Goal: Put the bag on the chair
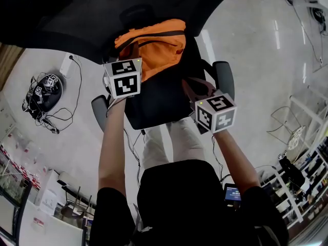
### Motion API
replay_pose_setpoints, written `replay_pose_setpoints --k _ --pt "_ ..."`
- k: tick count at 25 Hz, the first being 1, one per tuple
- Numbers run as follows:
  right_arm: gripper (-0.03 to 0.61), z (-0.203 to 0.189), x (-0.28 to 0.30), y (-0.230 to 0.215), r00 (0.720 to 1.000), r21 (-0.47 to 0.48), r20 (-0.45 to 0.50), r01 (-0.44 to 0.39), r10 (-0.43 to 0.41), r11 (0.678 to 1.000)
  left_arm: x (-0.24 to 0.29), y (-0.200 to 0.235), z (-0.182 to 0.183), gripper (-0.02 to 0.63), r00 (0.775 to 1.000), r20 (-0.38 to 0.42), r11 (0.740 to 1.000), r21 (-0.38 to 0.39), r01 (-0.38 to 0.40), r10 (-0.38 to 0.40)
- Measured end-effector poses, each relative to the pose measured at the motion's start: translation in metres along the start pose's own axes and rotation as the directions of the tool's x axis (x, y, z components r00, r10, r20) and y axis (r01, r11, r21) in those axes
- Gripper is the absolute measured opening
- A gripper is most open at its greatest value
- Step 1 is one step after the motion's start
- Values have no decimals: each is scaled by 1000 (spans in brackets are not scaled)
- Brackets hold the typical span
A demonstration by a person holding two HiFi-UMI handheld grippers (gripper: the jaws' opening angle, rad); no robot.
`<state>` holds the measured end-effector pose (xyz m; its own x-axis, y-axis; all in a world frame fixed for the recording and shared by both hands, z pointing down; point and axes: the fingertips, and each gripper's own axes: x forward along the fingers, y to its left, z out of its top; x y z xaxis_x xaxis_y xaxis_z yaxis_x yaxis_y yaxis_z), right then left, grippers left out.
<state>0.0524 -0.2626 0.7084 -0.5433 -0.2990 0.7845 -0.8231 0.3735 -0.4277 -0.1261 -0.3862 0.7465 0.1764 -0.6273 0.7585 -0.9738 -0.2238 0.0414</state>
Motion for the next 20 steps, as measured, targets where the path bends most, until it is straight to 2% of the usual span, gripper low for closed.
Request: replay_pose_setpoints --k 14,20 --pt "2 7 -15 4 1000 -20 28 2 -2 1000 -22 -7 -4 198 1000 -9 1000 -8 -24 23" --pt "2 7 -27 12 999 -26 42 5 -4 1000 -35 -6 -11 229 999 -2 998 -14 -53 53"
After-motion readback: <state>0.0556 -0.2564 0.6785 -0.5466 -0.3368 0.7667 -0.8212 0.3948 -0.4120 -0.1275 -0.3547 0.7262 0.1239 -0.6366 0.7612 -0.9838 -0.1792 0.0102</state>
